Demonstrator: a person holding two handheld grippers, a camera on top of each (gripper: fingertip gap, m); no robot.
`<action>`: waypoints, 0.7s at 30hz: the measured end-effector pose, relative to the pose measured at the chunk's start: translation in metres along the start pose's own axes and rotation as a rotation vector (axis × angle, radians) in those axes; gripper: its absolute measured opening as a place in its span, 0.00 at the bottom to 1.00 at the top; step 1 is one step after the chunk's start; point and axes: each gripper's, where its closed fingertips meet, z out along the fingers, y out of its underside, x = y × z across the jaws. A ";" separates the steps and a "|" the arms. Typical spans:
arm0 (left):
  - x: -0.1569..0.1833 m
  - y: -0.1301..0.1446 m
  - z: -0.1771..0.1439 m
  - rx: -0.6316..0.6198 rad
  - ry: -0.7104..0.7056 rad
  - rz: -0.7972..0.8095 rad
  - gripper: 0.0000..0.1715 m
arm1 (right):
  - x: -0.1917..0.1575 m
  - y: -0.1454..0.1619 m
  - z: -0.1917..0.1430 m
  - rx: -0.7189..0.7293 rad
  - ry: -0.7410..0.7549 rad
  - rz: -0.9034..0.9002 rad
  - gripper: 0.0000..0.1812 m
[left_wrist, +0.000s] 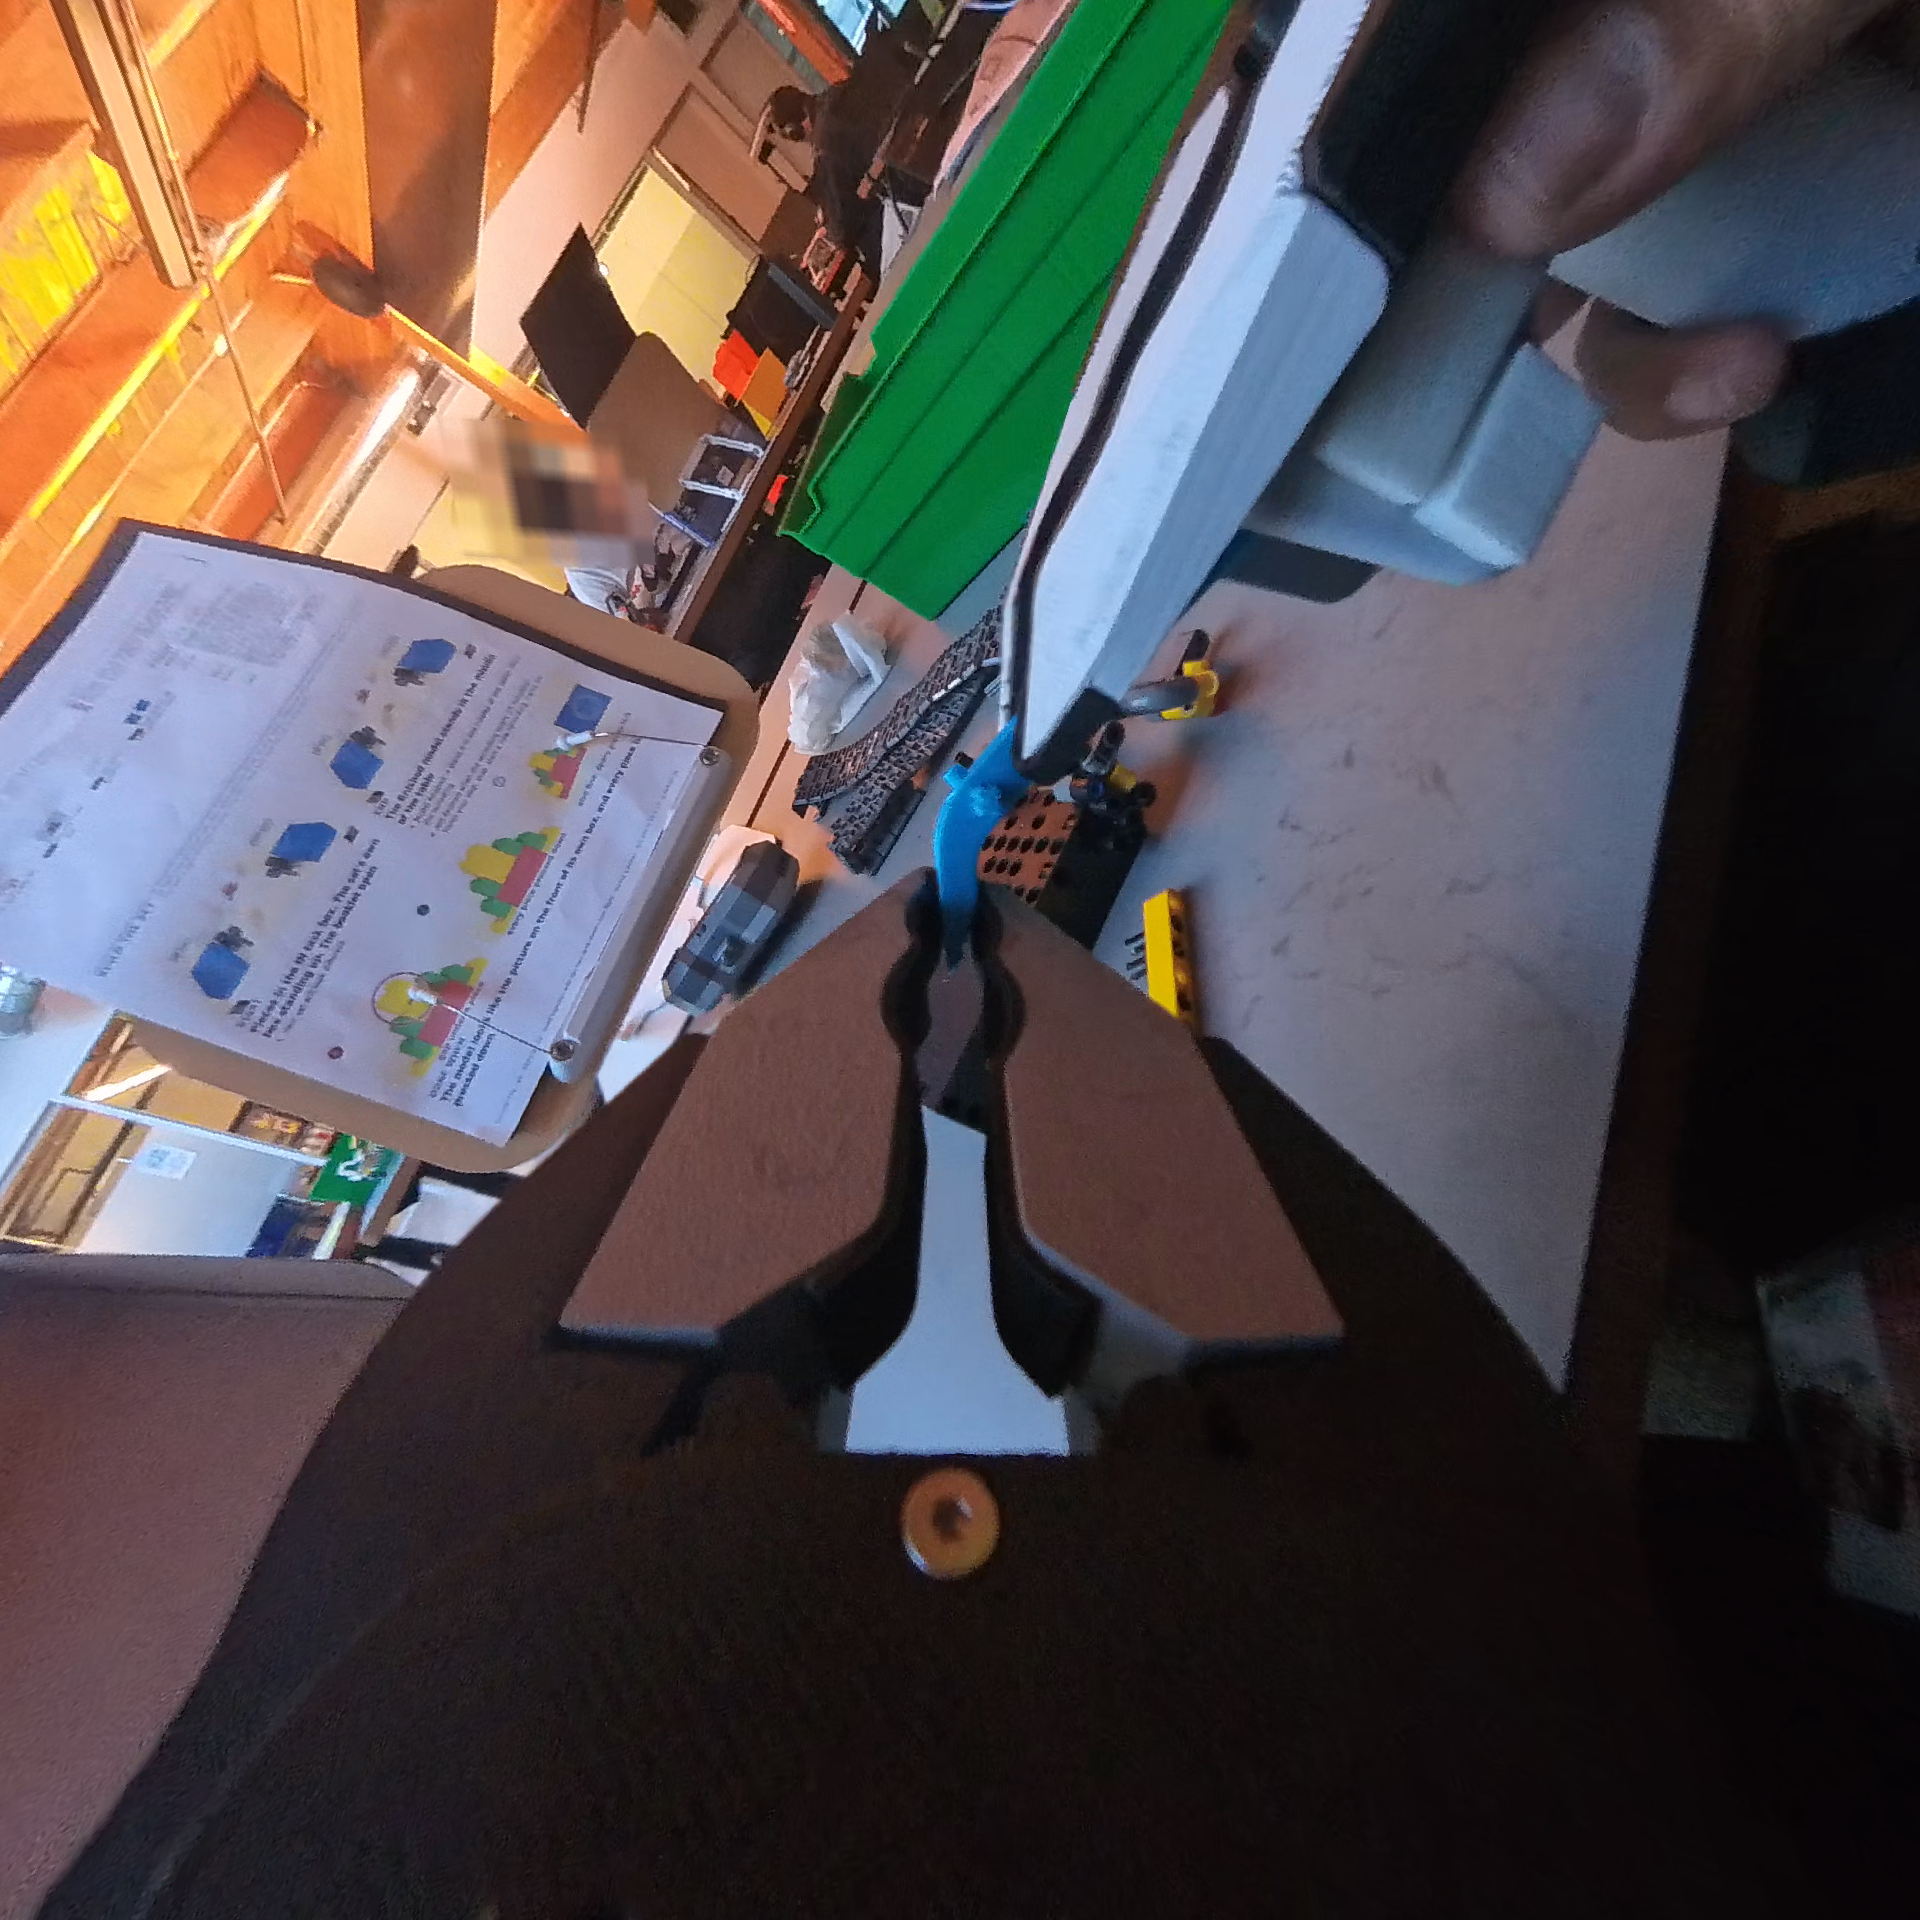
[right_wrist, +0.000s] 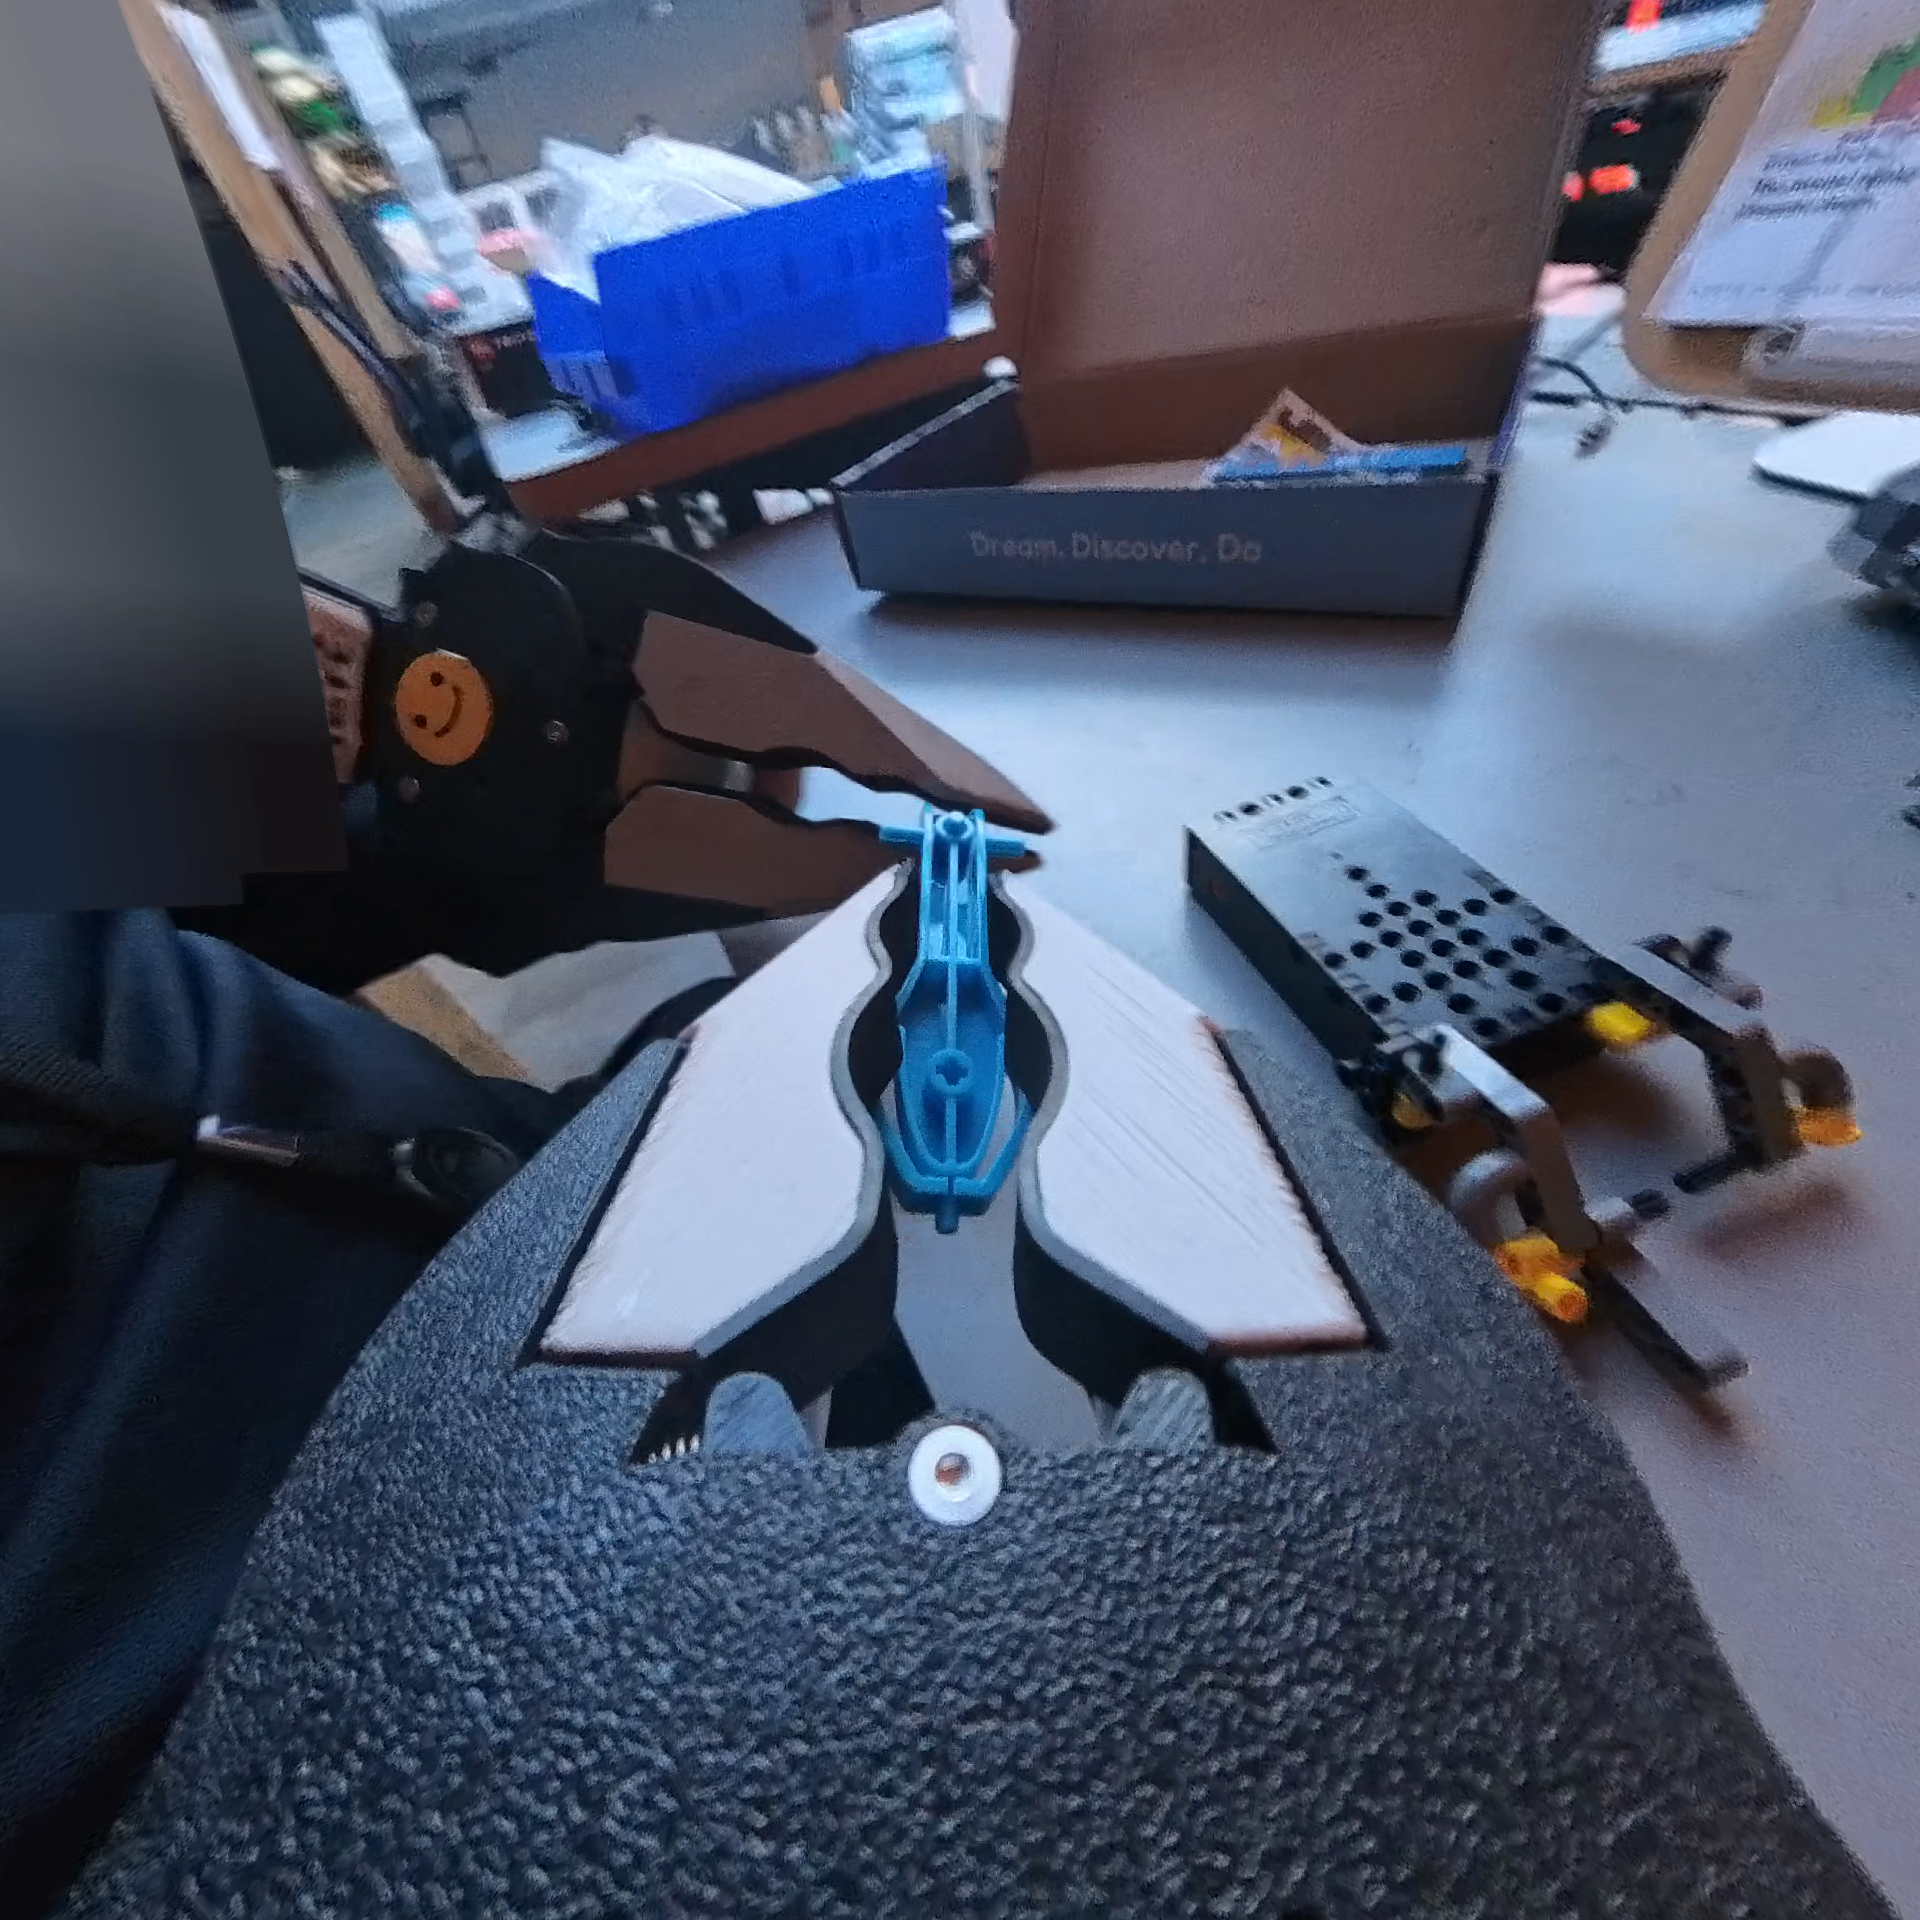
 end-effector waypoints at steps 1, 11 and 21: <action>0.002 0.002 -0.001 -0.008 0.020 -0.011 0.01 | 0.006 0.002 -0.001 -0.026 0.034 -0.001 0.06; 0.039 0.076 -0.009 -0.376 0.413 -0.387 0.12 | 0.038 0.035 0.000 -0.317 0.180 -0.024 0.06; 0.043 0.070 0.007 -0.373 0.527 -0.349 0.06 | 0.052 0.048 -0.006 -0.384 0.249 -0.005 0.06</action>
